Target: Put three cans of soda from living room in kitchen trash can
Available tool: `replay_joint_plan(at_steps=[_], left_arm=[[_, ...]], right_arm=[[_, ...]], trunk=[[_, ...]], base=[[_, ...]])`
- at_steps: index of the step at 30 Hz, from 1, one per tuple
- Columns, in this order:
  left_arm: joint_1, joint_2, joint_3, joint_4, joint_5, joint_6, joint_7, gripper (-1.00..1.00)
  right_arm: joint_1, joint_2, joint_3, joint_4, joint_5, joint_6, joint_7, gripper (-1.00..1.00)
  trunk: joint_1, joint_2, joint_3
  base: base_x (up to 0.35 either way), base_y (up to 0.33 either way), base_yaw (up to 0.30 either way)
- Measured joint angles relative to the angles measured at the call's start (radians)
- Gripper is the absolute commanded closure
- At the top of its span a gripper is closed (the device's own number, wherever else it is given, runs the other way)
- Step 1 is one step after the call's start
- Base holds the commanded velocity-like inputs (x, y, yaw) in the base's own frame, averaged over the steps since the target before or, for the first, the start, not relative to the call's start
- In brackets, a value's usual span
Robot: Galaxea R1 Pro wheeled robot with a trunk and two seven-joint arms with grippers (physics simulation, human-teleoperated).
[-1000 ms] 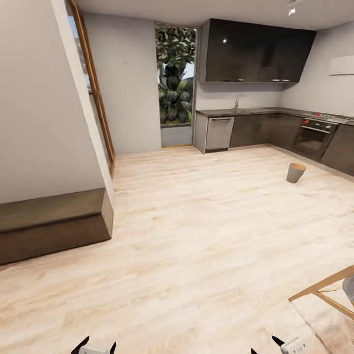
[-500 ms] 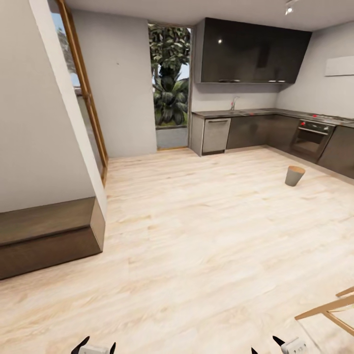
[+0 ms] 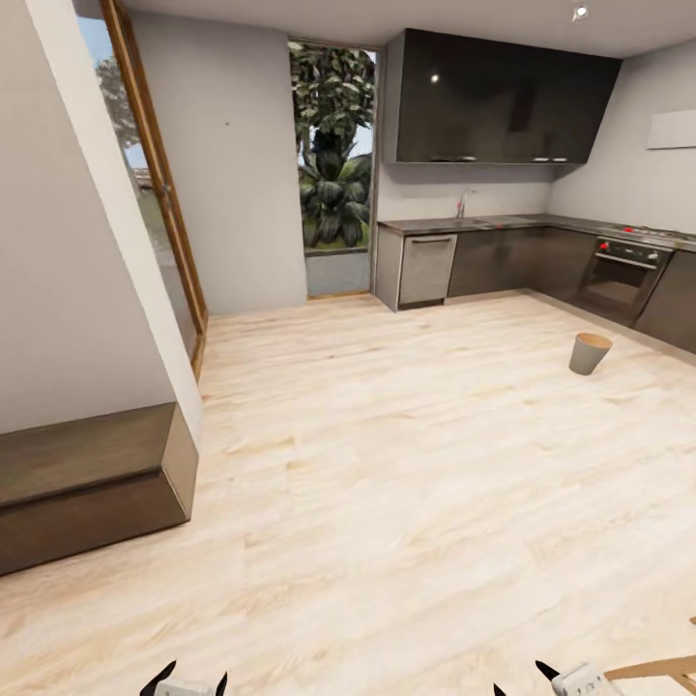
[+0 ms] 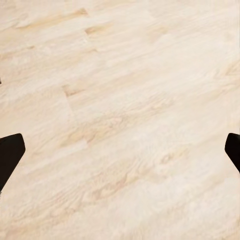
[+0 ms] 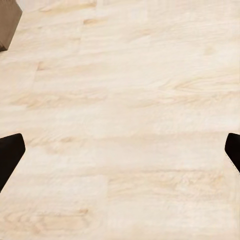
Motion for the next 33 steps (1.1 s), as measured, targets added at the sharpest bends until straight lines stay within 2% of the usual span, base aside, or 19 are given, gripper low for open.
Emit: replay_joint_plan(at_steps=[9,33], left_arm=[[0.000,0.000,0.000,0.000,0.000,0.000,0.001,-1.00],[0.000,0.000,0.000,0.000,0.000,-0.001,0.001,-1.00]], right_arm=[[0.000,-0.001,-0.001,0.000,-0.006,0.000,0.000,-1.00],[0.000,-0.001,-0.002,0.000,-0.008,-0.001,0.000,-1.00]], trunk=[[0.000,0.000,0.001],[0.000,0.000,0.017]], base=[[0.328,0.000,-0.034],[0.328,0.000,-0.181]])
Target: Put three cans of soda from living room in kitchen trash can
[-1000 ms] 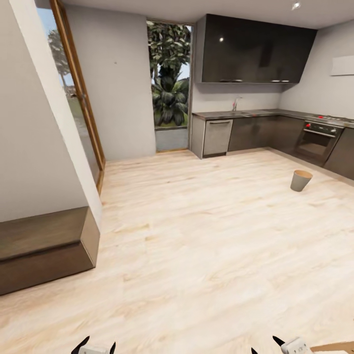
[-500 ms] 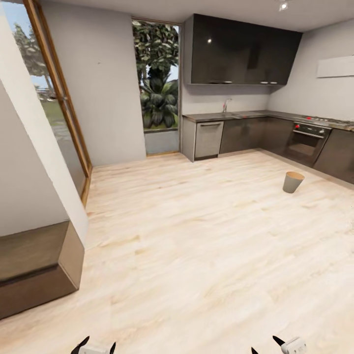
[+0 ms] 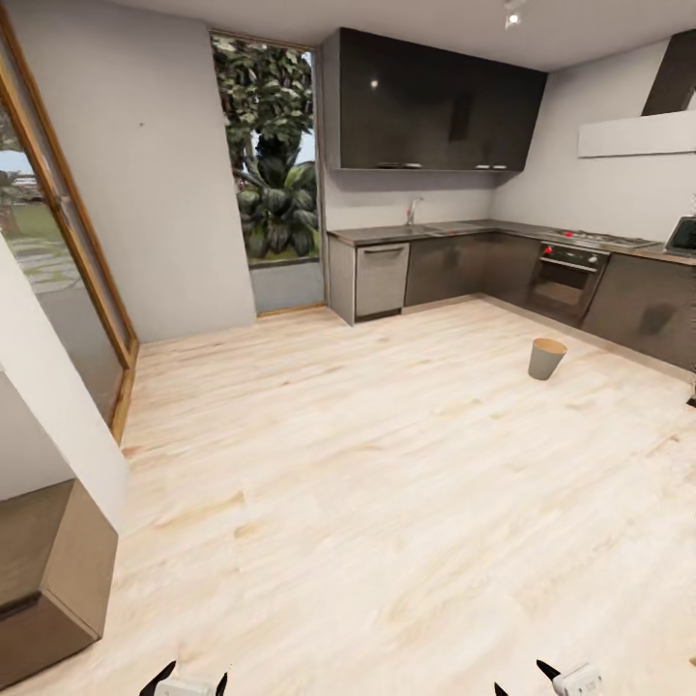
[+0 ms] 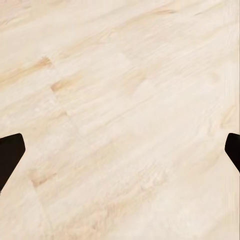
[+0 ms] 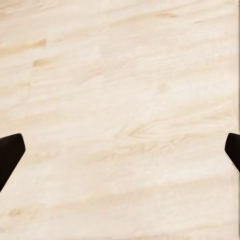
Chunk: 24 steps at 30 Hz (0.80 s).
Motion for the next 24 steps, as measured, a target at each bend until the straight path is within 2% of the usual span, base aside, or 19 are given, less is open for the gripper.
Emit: replay_joint_plan(at_steps=[15,24], left_arm=[[0.000,0.000,0.000,0.000,0.000,0.000,0.000,-1.00],[0.000,0.000,0.000,0.000,0.000,0.000,0.000,-1.00]], right_arm=[[0.000,0.001,-0.002,0.000,-0.001,0.001,0.000,-1.00],[0.000,0.001,-0.003,0.000,-0.002,0.001,0.000,-1.00]], trunk=[[0.000,0.000,0.000],[0.000,0.000,0.003]], base=[[0.328,0.000,-0.026],[0.328,0.000,-0.208]])
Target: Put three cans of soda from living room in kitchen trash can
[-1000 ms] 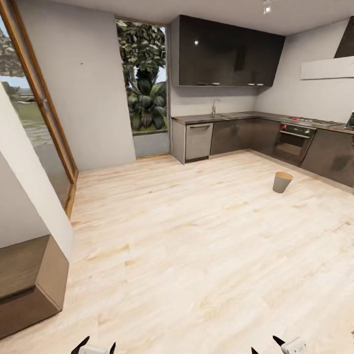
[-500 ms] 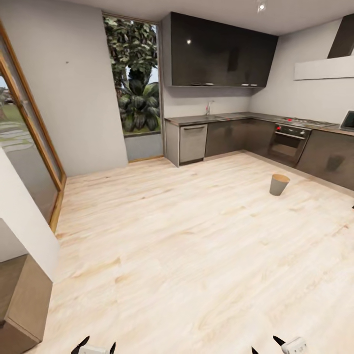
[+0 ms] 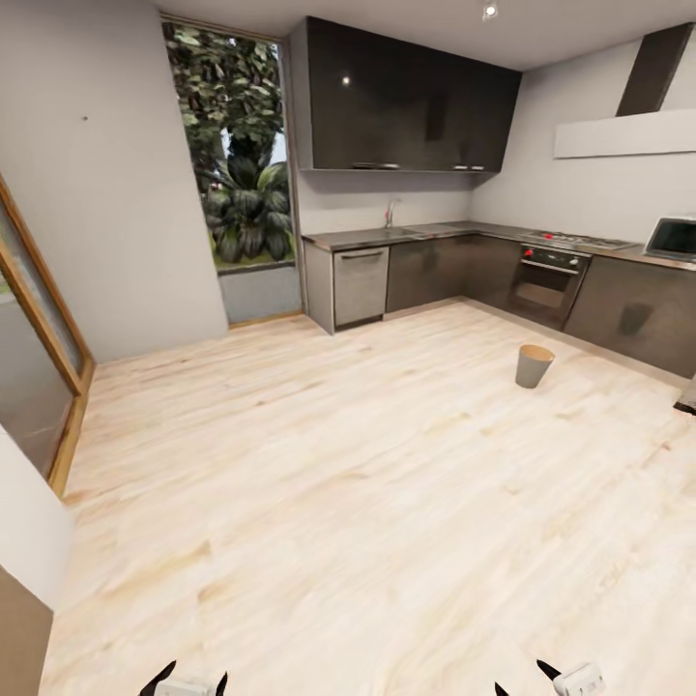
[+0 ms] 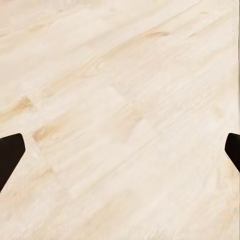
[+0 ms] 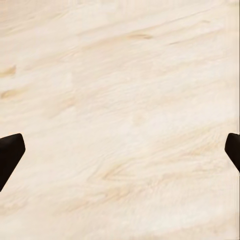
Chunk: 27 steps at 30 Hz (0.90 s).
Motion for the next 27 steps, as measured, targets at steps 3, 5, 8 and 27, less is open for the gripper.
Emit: replay_joint_plan(at_steps=[3,5,8,27], left_arm=[[0.000,0.000,0.000,0.000,0.000,0.000,-0.001,-1.00],[0.000,0.000,0.000,0.000,0.000,0.000,-0.001,-1.00],[0.000,0.000,-0.001,0.000,0.001,0.000,-0.001,-1.00],[0.000,-0.001,-0.003,0.000,0.000,0.000,-0.001,-1.00]], right_arm=[[0.000,0.000,0.000,0.000,0.000,0.000,0.000,-1.00],[0.000,0.000,0.000,0.000,0.000,0.000,0.000,-1.00],[0.000,0.000,0.000,0.000,0.000,0.000,0.000,-1.00],[0.000,0.000,0.000,0.000,0.001,-0.001,0.000,-1.00]], trunk=[[0.000,0.000,0.001],[0.000,0.000,0.002],[0.000,0.000,0.003],[0.000,0.000,0.010]], base=[[0.328,0.000,-0.238],[0.328,0.000,-0.217],[0.328,0.000,-0.144],[0.328,0.000,-0.100]])
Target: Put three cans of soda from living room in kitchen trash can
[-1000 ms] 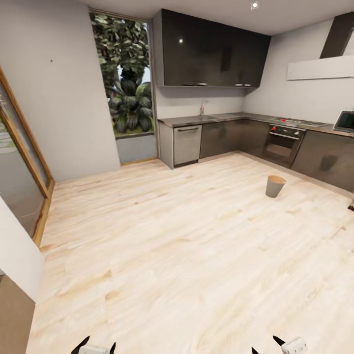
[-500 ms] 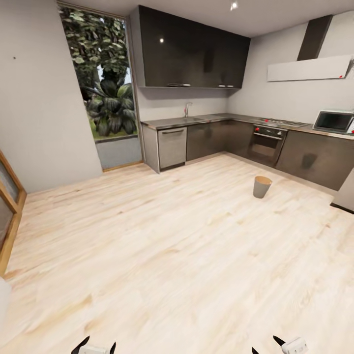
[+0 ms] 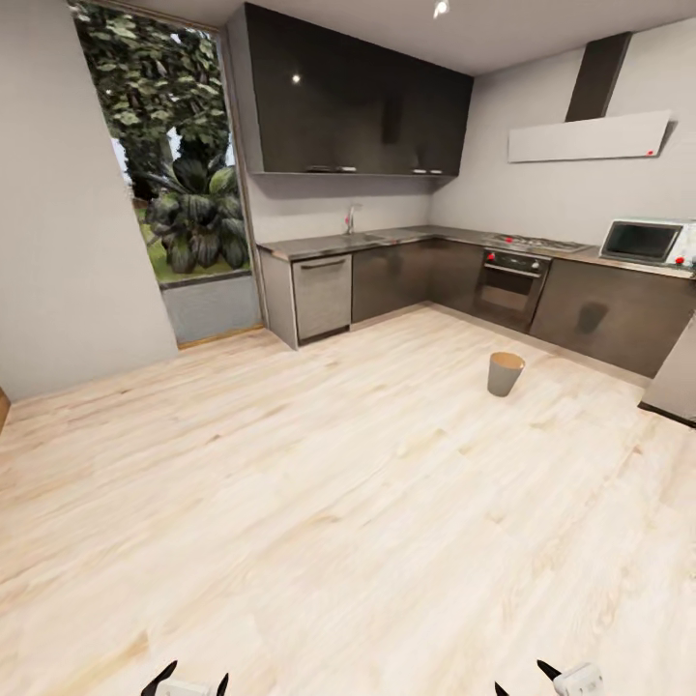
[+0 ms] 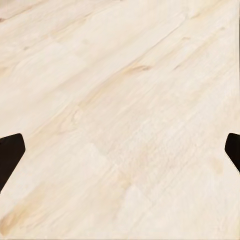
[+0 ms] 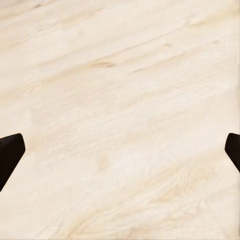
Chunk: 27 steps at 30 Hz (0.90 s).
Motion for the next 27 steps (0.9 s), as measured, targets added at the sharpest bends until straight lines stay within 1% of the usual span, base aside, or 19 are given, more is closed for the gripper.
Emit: replay_joint_plan(at_steps=[20,27], left_arm=[[0.000,0.000,0.000,0.000,-0.001,0.000,0.001,-1.00],[0.000,0.000,0.000,0.000,-0.001,0.000,0.001,-1.00]], right_arm=[[0.000,0.000,0.000,0.000,0.000,0.000,-0.001,-1.00],[0.000,0.000,-0.004,0.000,-0.001,-0.001,-0.007,-1.00]], trunk=[[0.000,0.000,0.019],[0.000,0.000,0.022]], base=[[0.328,0.000,-0.205],[0.328,0.000,-0.058]])
